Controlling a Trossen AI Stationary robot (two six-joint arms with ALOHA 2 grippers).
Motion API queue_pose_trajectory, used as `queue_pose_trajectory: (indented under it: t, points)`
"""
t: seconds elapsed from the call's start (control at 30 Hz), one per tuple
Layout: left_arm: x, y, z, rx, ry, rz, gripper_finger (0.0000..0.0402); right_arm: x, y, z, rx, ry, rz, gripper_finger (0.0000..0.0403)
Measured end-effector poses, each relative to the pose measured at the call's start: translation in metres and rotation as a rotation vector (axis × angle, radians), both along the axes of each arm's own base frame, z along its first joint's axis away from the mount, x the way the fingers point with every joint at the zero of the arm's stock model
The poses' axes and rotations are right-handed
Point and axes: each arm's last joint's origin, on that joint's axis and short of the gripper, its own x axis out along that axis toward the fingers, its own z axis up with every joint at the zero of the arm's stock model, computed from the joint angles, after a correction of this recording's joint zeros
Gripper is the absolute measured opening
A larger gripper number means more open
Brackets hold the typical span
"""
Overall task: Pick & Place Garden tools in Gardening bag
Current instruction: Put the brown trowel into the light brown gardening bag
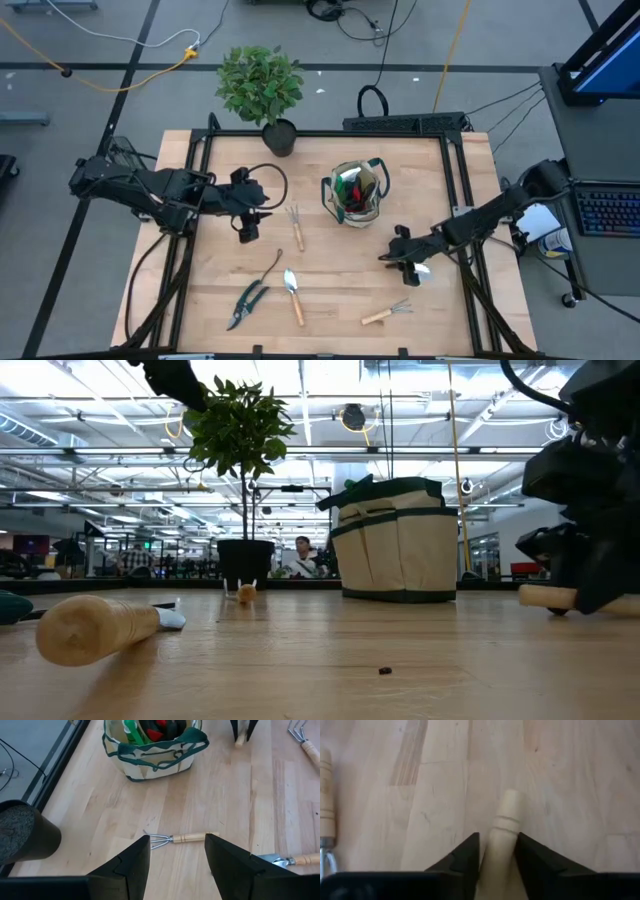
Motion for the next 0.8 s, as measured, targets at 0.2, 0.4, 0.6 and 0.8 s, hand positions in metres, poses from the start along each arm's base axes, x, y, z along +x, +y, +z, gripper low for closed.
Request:
queue_pose_trajectory:
  t: [0.2,0.4,0.6,0.8]
  points:
    - [0.0,0.0,0.0,0.012,-0.003,-0.014,0.0196,0.002,0.0,-0.003,-0.015,-0.011,-0.01,0.006]
    - [0.0,0.0,0.0,0.02,0.0,-0.024,0.0196,0.011,0.004,0.014,0.038,-0.191,0.016,0.006]
    - [0.0,0.0,0.0,0.025,0.002,-0.03,0.0196,0.024,-0.001,0.065,0.073,-0.657,0.036,0.006]
    - [0.001,0.0,0.001,0.045,0.001,-0.051,0.0196,0.017,-0.026,0.119,-0.166,-1.138,0.006,0.006]
